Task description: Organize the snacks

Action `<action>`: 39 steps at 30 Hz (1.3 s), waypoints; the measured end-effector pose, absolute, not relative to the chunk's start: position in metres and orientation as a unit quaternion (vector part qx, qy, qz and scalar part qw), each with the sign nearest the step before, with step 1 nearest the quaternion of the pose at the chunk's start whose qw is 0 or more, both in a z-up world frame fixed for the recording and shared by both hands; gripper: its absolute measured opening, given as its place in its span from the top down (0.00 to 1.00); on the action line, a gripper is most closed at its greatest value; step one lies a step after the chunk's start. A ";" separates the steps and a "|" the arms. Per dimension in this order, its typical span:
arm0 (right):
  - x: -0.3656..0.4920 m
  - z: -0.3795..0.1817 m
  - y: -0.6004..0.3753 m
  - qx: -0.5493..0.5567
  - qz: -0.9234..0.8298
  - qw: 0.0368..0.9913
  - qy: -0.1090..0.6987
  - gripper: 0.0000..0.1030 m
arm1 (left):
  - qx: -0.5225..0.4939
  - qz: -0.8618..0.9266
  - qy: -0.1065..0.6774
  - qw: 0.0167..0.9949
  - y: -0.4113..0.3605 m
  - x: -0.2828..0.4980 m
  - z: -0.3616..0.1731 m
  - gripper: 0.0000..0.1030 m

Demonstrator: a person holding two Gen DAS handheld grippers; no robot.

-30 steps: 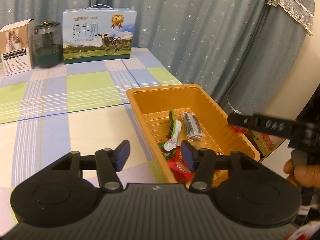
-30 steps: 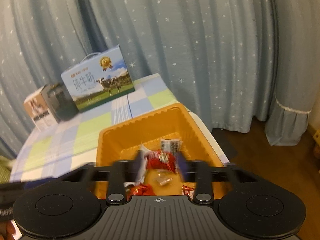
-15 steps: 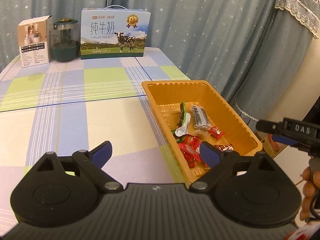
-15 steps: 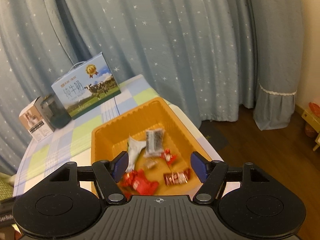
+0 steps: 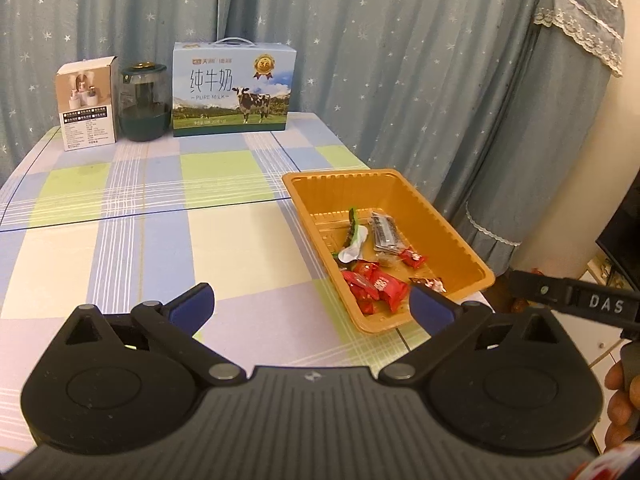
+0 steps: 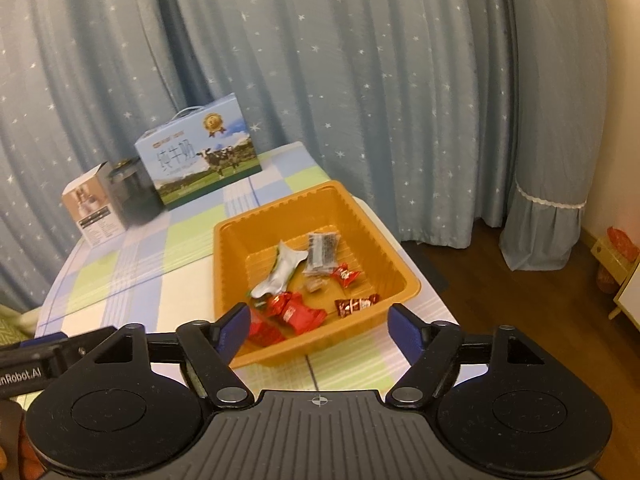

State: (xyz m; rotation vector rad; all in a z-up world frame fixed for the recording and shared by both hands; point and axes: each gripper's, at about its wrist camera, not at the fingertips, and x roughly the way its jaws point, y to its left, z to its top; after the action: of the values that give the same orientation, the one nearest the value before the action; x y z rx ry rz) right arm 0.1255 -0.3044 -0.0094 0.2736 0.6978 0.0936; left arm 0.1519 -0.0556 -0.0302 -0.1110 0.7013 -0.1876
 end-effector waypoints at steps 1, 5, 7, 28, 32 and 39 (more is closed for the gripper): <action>0.122 -0.007 -0.303 0.130 0.049 0.930 0.341 0.25 | -0.050 -0.091 0.343 0.934 -0.055 0.148 -0.028 0.00; 0.108 0.001 -0.295 0.113 0.056 0.931 0.343 0.22 | -0.045 -0.075 0.340 0.936 -0.053 0.131 -0.021 0.00; 0.101 0.005 -0.292 0.106 0.058 0.931 0.343 0.21 | -0.045 -0.070 0.344 0.935 -0.052 0.123 -0.018 0.00; 0.027 0.028 -0.260 0.078 0.095 0.928 0.352 0.17 | -0.047 -0.017 0.352 0.935 -0.038 0.037 0.008 0.00; 0.015 0.027 -0.254 0.071 0.100 0.927 0.353 0.17 | -0.039 -0.008 0.355 0.934 -0.037 0.022 0.005 0.00; 0.000 0.022 -0.253 0.067 0.100 0.927 0.355 0.17 | -0.042 0.003 0.356 0.934 -0.032 0.004 -0.001 0.00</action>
State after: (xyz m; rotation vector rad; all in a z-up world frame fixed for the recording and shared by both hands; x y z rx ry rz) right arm -0.0003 -0.2526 0.0218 0.1382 0.7270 0.2058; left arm 0.0043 -0.0324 -0.0006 -0.0857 0.7279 0.0067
